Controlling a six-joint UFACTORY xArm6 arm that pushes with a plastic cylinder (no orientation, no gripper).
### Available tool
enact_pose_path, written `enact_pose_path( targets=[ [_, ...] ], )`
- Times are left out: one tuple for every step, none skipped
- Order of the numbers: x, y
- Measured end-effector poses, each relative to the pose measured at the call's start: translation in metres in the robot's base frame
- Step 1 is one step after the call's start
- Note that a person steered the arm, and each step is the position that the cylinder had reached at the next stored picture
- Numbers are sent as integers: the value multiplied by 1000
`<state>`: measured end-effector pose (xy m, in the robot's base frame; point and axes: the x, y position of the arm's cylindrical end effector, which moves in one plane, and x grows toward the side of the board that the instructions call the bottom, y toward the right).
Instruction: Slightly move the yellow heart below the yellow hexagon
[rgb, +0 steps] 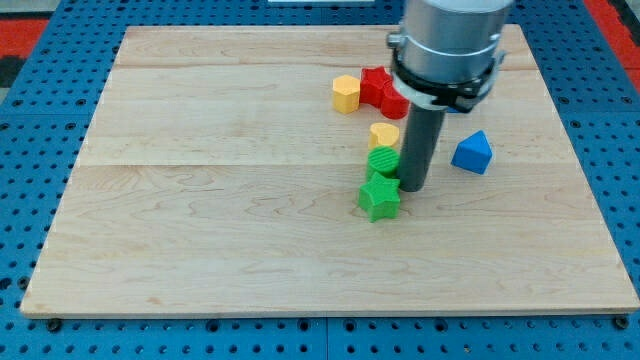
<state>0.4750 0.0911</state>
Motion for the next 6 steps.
enact_pose_path(
  targets=[
    [7,53],
    [-14,29],
    [-35,16],
    [-53,0],
    [-67,-13],
    [-73,12]
  ],
)
